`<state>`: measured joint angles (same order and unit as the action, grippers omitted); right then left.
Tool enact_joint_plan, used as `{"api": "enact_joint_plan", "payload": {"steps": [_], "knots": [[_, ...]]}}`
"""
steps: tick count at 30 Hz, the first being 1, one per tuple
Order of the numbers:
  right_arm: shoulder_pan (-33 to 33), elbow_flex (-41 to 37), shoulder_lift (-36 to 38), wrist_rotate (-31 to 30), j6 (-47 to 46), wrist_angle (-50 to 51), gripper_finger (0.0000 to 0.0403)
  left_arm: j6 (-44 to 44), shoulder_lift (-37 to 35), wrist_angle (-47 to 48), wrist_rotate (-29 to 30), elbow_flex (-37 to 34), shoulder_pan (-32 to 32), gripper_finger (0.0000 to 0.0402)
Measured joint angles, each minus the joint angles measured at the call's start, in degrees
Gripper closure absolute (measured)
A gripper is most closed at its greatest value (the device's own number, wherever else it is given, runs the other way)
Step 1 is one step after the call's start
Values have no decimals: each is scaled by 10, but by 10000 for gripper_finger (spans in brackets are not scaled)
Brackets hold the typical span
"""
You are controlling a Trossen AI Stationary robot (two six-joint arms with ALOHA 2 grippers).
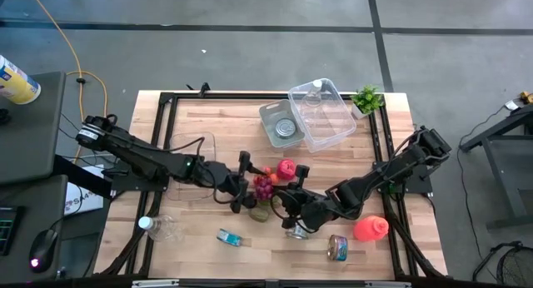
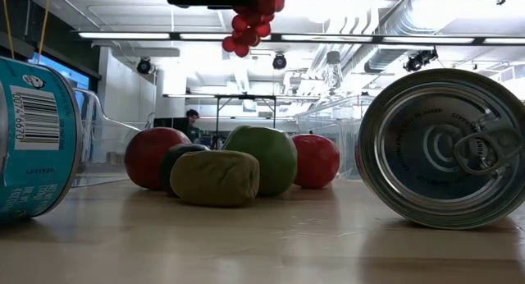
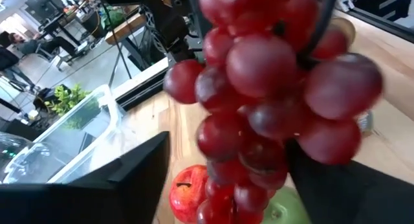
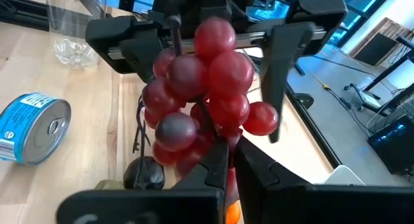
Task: Pick & Place Food Item
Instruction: Put the red grapes into the left transparent bin
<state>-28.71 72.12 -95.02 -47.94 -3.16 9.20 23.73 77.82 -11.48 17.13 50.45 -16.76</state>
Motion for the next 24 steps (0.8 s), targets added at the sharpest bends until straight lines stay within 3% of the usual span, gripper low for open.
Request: {"api": "enact_joint_plan", "payload": {"steps": [15,24], "knots": [[0,0,0,3,0,0,400,3,0,8,5,0,-31,382],[0,0,0,1,0,0,380,-6,0,12,7,0,-30,399]]}}
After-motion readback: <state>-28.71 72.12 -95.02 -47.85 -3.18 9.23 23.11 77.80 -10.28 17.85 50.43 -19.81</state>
